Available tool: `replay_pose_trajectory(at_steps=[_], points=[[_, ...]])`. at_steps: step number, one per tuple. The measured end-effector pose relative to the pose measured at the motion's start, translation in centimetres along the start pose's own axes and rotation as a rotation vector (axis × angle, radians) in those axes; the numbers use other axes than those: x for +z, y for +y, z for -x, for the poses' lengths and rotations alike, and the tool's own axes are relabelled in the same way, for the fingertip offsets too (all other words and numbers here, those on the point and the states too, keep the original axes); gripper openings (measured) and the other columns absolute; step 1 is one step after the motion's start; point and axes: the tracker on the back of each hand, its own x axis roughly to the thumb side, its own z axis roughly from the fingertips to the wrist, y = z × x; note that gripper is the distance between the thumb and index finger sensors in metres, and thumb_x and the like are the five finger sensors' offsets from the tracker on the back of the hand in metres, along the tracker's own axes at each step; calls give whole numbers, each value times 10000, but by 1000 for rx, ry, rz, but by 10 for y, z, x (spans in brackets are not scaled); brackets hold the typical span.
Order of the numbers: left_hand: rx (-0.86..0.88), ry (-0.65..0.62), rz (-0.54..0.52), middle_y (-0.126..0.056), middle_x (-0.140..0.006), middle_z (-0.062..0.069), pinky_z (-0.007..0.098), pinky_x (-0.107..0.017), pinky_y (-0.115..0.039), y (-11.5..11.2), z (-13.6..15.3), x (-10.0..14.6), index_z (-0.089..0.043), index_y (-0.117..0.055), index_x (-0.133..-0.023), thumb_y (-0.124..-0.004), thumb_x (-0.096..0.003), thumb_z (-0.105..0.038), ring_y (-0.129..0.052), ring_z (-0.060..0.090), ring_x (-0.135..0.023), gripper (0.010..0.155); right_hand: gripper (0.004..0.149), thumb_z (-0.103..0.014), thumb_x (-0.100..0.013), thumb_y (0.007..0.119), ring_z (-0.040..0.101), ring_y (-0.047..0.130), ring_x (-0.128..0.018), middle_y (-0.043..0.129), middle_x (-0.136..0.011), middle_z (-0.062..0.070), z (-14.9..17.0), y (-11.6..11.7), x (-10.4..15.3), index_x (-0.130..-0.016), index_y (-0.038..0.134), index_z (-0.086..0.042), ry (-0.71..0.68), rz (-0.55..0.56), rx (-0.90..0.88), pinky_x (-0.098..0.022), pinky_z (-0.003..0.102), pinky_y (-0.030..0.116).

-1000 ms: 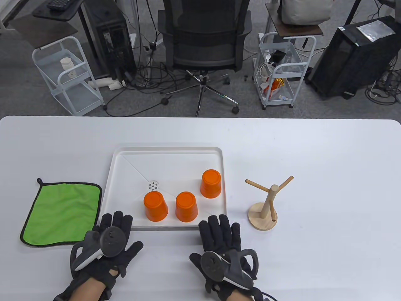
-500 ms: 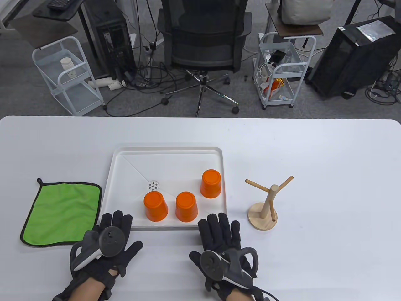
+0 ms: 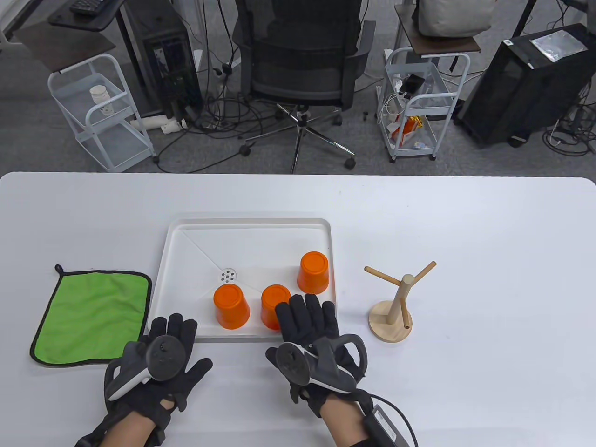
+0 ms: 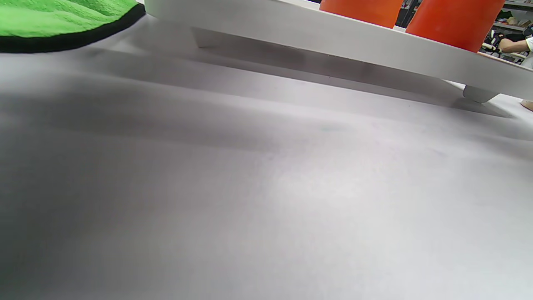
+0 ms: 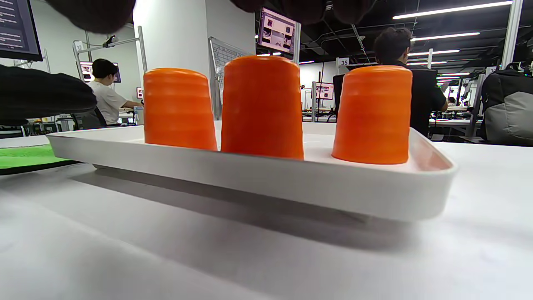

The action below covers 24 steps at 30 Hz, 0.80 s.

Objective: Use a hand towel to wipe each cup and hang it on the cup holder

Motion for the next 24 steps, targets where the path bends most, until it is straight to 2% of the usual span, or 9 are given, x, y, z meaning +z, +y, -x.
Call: replay_pose_trajectory(at_steps=[9, 24], points=[[31, -10, 18, -18, -1164, 34, 649, -769, -246, 1, 2, 0, -267, -91, -1066, -451, -398, -745, -51, 382, -1061, 897, 811, -627, -472, 610, 532, 474, -1010, 391, -1174, 185, -8, -3, -39, -1092, 328, -188, 8, -49, 57, -744, 674, 400], [72, -22, 39, -16, -1163, 39, 652, -767, -244, 2, 5, -1, -268, -99, -1071, -454, -398, -744, -37, 389, -1054, 897, 734, -614, -472, 628, 531, 583, -951, 407, -1175, 183, -15, 8, -74, -1085, 373, -302, 45, -122, 147, -724, 672, 462]])
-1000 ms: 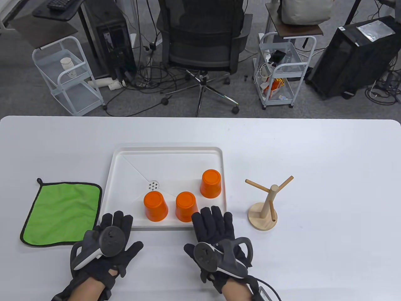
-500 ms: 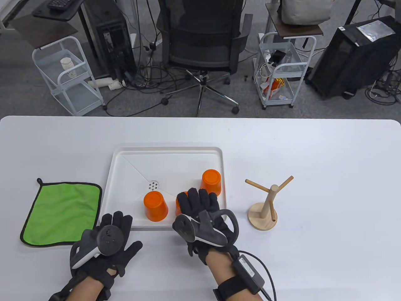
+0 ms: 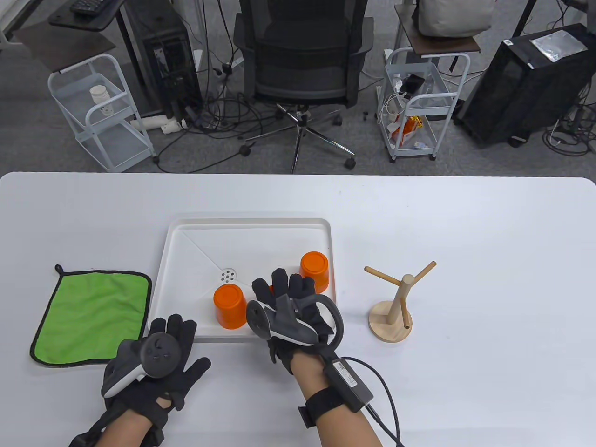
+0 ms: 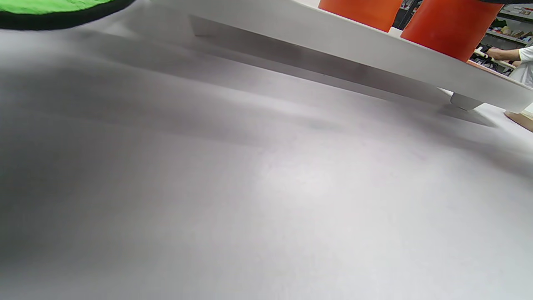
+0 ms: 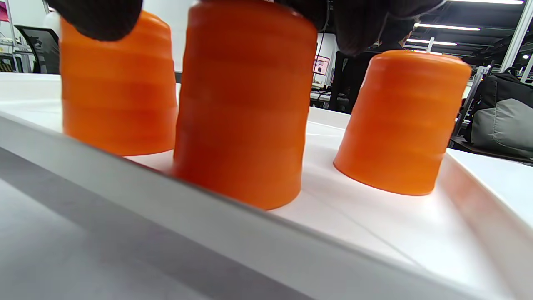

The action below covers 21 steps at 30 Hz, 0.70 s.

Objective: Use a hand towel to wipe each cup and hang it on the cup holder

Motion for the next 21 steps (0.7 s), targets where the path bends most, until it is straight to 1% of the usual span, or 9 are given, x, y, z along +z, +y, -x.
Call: replay_pose_trajectory(at_steps=[6, 9, 11, 14, 18, 21], points=[[11, -3, 6, -17, -1164, 40, 653, -767, -247, 0, 1, 0, -268, -105, -1072, -456, -399, -745, -35, 391, -1053, 896, 699, -594, -475, 638, 468, 726, -881, 440, -1167, 176, -1, 4, -6, -1076, 373, -355, 3, -11, 2, -698, 634, 566], [18, -4, 11, -16, -1164, 39, 654, -767, -247, 0, 2, 0, -267, -104, -1072, -457, -399, -745, -33, 392, -1052, 898, 688, -576, -478, 648, 447, 759, -843, 450, -1163, 170, -3, 6, -7, -1073, 380, -359, 0, -10, 11, -685, 622, 589], [20, -4, 11, -16, -1164, 40, 654, -766, -247, 1, 2, 0, -266, -104, -1072, -457, -399, -745, -33, 393, -1052, 898, 655, -531, -485, 668, 433, 773, -822, 477, -1152, 164, -4, 7, -7, -1064, 415, -360, -6, 10, 21, -677, 614, 601], [24, -4, 11, -17, -1164, 40, 655, -767, -248, 1, 2, 0, -266, -104, -1072, -457, -399, -745, -33, 393, -1052, 898, 641, -501, -481, 686, 436, 790, -803, 521, -1131, 165, -4, 7, -6, -1056, 451, -345, -13, 26, 17, -667, 615, 613], [29, -4, 9, -20, -1165, 40, 655, -766, -250, 1, 3, 0, -266, -107, -1073, -457, -399, -744, -34, 393, -1052, 897, 638, -485, -475, 695, 444, 797, -788, 543, -1112, 182, -3, 6, -2, -1049, 470, -319, -16, 62, 0, -658, 622, 617], [33, -4, 8, -20, -1165, 41, 654, -767, -250, 2, 4, 0, -268, -107, -1072, -457, -399, -745, -34, 393, -1052, 896, 639, -482, -473, 694, 444, 800, -780, 546, -1103, 187, 1, 3, 3, -1046, 470, -308, -15, 115, -29, -654, 623, 619]])
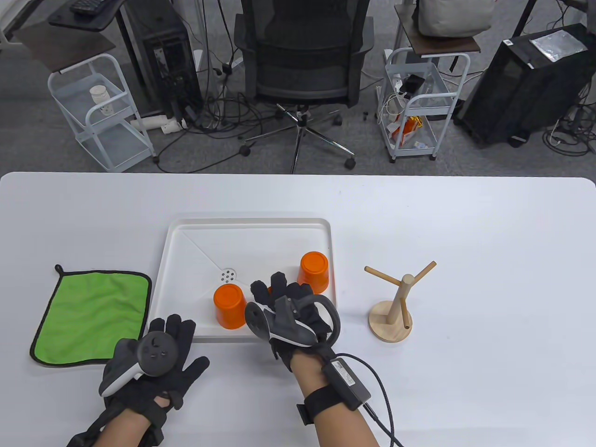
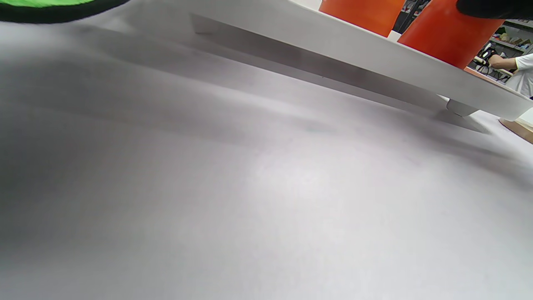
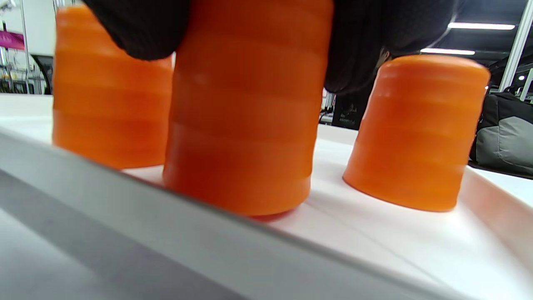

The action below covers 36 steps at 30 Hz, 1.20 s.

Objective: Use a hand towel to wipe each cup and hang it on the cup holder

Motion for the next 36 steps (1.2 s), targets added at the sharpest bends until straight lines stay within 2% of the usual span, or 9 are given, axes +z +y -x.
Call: replay_pose_trajectory(at_steps=[7, 15, 20, 26, 36], points=[[5, 1, 0, -21, -1165, 42, 654, -766, -251, 0, 1, 0, -266, -110, -1073, -457, -399, -745, -35, 394, -1052, 897, 661, -479, -476, 670, 450, 823, -744, 554, -1074, 224, 10, -13, 20, -1045, 434, -237, 10, 99, -89, -630, 632, 636], [16, 6, -8, -24, -1165, 42, 655, -766, -252, 1, 3, 0, -265, -111, -1073, -458, -399, -744, -36, 394, -1052, 897, 679, -487, -482, 638, 443, 867, -696, 588, -1036, 264, 22, -19, 55, -1040, 412, -174, 41, 184, -271, -597, 630, 677], [15, 18, -11, -34, -1168, 39, 654, -765, -254, 1, 4, 0, -262, -120, -1074, -459, -398, -744, -42, 392, -1054, 897, 684, -488, -484, 626, 440, 892, -665, 613, -1015, 280, 28, -14, 79, -1034, 412, -142, 81, 203, -453, -578, 630, 696], [16, 30, -17, -38, -1168, 40, 655, -765, -257, 1, 6, 0, -263, -124, -1074, -462, -398, -743, -46, 393, -1054, 896, 695, -504, -487, 617, 419, 938, -628, 663, -979, 288, 34, -8, 101, -1024, 425, -109, 101, 230, -586, -558, 610, 737], [54, 82, -46, -56, -1169, 40, 657, -760, -265, 4, 19, 1, -263, -142, -1074, -473, -395, -737, -60, 392, -1054, 892, 712, -533, -492, 600, 385, 965, -620, 684, -955, 274, 39, 3, 111, -1014, 409, -86, 133, 244, -788, -555, 579, 767]])
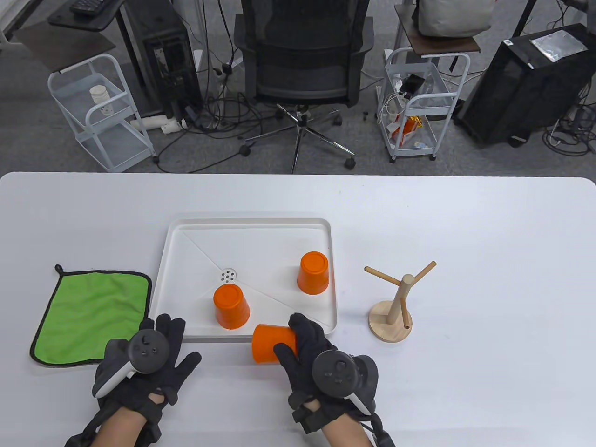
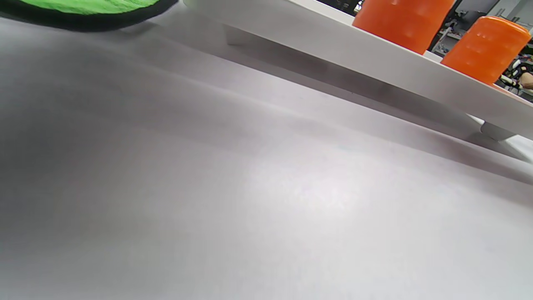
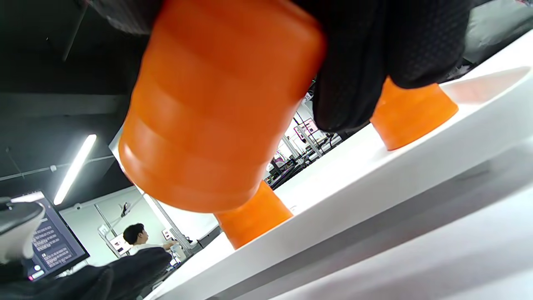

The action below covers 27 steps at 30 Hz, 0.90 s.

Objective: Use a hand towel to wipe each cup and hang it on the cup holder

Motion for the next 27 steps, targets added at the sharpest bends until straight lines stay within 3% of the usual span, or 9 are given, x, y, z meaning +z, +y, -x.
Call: replay_pose_trajectory(at_steps=[10, 15, 20, 27], points=[[20, 87, -105, -190, -1184, 39, 659, -754, -309, 21, 24, 6, -255, -262, -1080, -533, -429, -658, -157, 389, -1067, 813, 717, -546, -496, 590, 367, 960, -635, 674, -960, 260, 3, 1, 0, -1013, 392, -92, 14, -24, -65, -566, 567, 768], [8, 201, -130, -253, -1182, 34, 657, -760, -312, 36, 50, 4, -248, -330, -1073, -602, -458, -525, -191, 377, -1072, 727, 717, -548, -497, 591, 367, 958, -638, 671, -962, 257, 3, 1, 0, -1014, 390, -94, 12, -26, -89, -569, 566, 767], [-91, 318, -86, -256, -1182, 18, 653, -767, -323, 42, 78, -2, -258, -329, -1069, -644, -456, -515, -200, 371, -1076, 736, 717, -549, -498, 591, 369, 956, -639, 671, -963, 255, 3, 2, 0, -1014, 390, -93, 2, -30, -97, -568, 569, 764], [-107, 412, 54, -139, -1179, -4, 653, -780, -264, 34, 104, -20, -284, -231, -1070, -675, -407, -644, -110, 362, -1077, 875, 717, -546, -498, 592, 371, 953, -640, 670, -962, 257, 3, 2, 0, -1013, 390, -91, -2, -28, -104, -568, 571, 762]])
